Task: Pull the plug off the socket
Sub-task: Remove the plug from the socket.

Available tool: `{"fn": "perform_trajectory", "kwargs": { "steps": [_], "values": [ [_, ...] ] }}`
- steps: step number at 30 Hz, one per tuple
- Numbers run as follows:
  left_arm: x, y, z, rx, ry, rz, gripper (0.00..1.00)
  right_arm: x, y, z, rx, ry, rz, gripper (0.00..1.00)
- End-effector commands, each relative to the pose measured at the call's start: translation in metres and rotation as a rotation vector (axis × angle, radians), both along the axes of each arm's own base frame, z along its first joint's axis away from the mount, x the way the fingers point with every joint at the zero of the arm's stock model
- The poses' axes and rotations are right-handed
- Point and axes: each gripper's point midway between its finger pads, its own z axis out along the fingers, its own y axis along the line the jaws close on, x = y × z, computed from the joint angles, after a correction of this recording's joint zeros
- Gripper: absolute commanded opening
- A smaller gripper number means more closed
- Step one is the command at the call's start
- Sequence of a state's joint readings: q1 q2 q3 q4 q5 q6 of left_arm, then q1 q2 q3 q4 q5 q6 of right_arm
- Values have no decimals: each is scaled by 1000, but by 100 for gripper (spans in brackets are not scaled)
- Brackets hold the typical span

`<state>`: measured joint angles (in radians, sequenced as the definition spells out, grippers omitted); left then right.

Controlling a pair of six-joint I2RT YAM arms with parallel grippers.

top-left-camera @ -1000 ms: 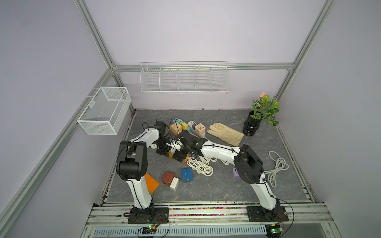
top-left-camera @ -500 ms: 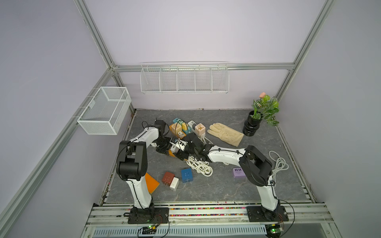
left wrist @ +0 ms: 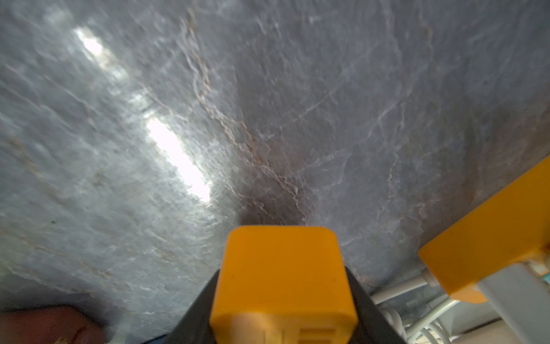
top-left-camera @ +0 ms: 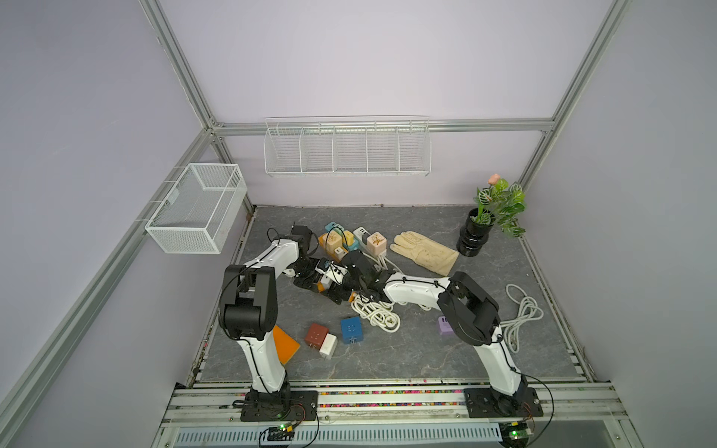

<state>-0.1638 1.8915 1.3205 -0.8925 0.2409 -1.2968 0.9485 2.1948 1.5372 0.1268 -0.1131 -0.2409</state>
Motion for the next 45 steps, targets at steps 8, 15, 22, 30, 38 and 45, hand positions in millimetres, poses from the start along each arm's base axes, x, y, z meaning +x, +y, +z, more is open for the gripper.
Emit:
{"fn": "perform_trajectory", "kwargs": {
  "steps": [8,15,22,30,38,45],
  "values": [
    [6,-6,12,-32,-26,-6,0,4,3,11,19,19,1,56],
    [6,-6,7,-35,-20,8,0,-1,5,28,40,44,22,40],
    [6,-4,1,-23,-15,7,0,-2,-2,52,122,153,5,36],
    [12,-6,-2,-35,-35,19,0,-8,-11,68,148,205,4,34],
    [17,-11,-3,-62,-53,38,0,-15,-34,97,162,208,-74,33],
    [22,-14,-3,-89,-79,62,0,-64,-100,102,68,387,-295,33]
  ]
}}
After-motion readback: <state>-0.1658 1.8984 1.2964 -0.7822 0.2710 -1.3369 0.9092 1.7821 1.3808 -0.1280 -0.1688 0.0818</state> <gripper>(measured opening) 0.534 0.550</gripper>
